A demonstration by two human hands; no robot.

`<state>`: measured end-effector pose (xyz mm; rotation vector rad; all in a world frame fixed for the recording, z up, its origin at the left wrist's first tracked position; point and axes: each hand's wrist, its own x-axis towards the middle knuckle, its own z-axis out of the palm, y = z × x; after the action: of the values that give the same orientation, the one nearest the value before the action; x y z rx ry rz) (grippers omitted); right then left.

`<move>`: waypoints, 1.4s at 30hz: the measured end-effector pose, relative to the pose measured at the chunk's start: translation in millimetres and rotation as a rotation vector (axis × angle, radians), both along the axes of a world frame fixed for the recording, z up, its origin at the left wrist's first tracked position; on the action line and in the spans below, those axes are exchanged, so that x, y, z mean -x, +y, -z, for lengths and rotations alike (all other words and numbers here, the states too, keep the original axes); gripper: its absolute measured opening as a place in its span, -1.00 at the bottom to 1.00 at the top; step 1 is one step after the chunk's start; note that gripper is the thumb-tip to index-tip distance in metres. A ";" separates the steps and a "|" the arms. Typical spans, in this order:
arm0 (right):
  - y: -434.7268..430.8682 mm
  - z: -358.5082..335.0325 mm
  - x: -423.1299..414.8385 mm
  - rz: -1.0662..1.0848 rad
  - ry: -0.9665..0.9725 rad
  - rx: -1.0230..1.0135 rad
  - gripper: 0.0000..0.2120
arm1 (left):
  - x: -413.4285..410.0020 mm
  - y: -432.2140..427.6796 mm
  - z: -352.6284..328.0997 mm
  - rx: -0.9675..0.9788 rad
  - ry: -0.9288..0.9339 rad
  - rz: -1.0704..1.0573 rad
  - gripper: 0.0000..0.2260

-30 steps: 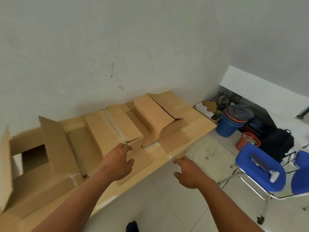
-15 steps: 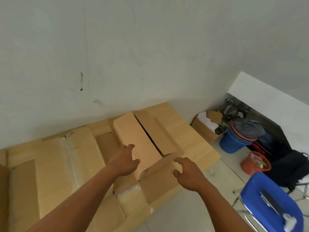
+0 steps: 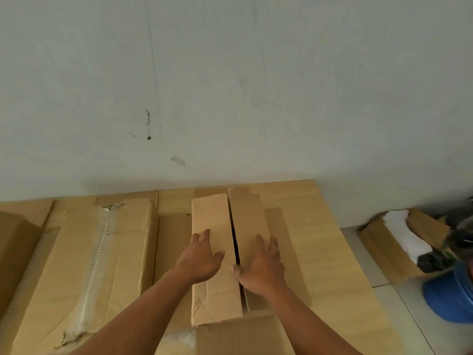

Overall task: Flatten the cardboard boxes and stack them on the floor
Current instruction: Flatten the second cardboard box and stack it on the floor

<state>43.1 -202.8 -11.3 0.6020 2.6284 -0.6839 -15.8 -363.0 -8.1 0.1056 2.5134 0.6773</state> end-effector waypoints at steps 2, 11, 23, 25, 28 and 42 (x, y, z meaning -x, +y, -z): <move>6.6 5.8 9.4 -0.019 -0.028 0.033 -0.02 | 2.7 10.2 2.9 0.028 0.013 -0.059 -0.25; 64.7 -26.4 26.5 0.258 0.031 0.598 -0.27 | 15.3 42.8 2.9 0.237 0.001 -0.097 0.12; 107.9 -34.1 24.0 0.327 0.030 0.623 -0.36 | 7.3 15.0 -21.8 -0.189 -0.142 -0.240 -0.04; 105.0 -34.9 25.9 0.305 0.055 0.582 -0.37 | 8.6 -4.7 -32.8 -0.339 -0.174 -0.279 -0.11; 97.8 -38.6 28.2 0.252 0.077 0.515 -0.41 | 4.4 -23.0 -43.5 -0.458 -0.070 -0.351 -0.13; 77.4 -46.2 27.8 0.151 0.097 0.345 -0.15 | -25.9 -0.1 -3.7 0.649 0.172 0.405 -0.52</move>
<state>15.3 -125.4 34.8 0.6794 2.4818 -1.2083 10.1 -363.1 -4.5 0.4322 2.6249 -0.3258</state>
